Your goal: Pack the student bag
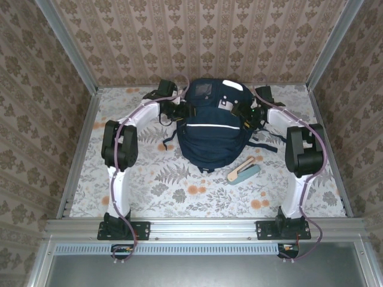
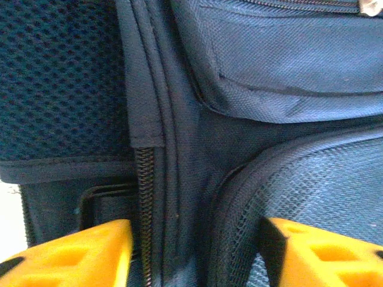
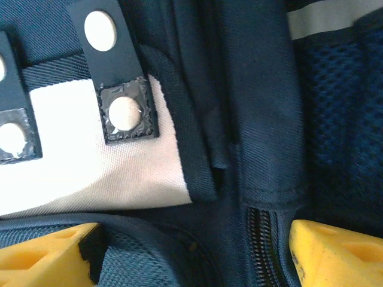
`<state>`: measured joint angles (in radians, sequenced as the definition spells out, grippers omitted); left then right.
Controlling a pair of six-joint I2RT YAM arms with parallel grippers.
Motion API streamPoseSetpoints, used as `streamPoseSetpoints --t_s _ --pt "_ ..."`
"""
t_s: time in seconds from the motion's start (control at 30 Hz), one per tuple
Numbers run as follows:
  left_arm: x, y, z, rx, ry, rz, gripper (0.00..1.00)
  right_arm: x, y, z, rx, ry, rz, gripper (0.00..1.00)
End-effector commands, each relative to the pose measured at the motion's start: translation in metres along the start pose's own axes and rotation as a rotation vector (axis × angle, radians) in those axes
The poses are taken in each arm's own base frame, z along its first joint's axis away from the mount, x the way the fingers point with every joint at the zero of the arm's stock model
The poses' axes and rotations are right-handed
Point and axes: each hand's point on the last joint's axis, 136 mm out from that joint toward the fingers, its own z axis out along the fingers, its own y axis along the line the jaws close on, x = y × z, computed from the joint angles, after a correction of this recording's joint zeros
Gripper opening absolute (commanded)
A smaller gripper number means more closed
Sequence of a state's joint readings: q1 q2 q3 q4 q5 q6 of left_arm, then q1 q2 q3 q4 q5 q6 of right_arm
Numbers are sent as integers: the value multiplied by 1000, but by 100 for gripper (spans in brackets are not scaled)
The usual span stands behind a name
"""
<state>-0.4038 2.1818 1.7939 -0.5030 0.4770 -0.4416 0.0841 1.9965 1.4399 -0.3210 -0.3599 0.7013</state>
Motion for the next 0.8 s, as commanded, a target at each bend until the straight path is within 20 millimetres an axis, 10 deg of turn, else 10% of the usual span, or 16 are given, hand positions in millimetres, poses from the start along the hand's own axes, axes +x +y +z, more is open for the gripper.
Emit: streamPoseSetpoints --t_s 0.0,0.47,0.77 --pt "10 -11 0 65 35 -27 50 17 31 21 -77 83 -84 81" --pt "117 72 -76 -200 21 -170 50 105 120 79 -229 251 -243 79" --pt "108 57 -144 -346 -87 -32 68 56 121 -17 -92 26 -218 84"
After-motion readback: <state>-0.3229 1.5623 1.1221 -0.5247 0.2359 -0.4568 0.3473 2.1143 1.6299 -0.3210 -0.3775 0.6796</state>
